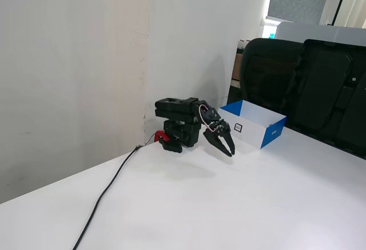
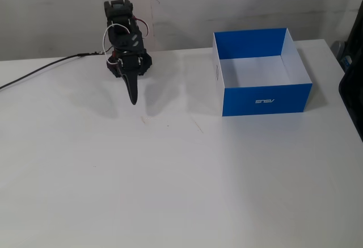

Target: Grasp the gray block and put it in the box.

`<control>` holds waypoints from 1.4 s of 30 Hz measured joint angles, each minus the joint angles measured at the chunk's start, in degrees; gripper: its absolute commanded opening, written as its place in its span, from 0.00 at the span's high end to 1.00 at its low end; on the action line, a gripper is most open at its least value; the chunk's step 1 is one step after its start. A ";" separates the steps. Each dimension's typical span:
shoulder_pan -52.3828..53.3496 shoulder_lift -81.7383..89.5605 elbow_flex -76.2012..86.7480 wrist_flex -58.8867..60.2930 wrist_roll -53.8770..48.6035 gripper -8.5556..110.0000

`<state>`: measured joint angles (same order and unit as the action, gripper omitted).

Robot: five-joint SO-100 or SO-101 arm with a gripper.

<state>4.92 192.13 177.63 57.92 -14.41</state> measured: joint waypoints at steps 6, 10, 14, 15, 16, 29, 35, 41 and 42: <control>1.14 1.05 0.00 1.14 0.00 0.92; 0.88 1.05 0.00 1.14 0.00 0.93; 0.88 1.05 0.00 1.14 0.00 0.93; 0.88 1.05 0.00 1.14 0.00 0.93; 0.88 1.05 0.00 1.14 0.00 0.93; 0.88 1.05 0.00 1.14 0.00 0.93; 0.88 1.05 0.00 1.14 0.00 0.93; 0.88 1.05 0.00 1.14 0.00 0.93; 0.88 1.05 0.00 1.14 0.00 0.93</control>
<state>5.80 193.18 177.63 59.06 -14.41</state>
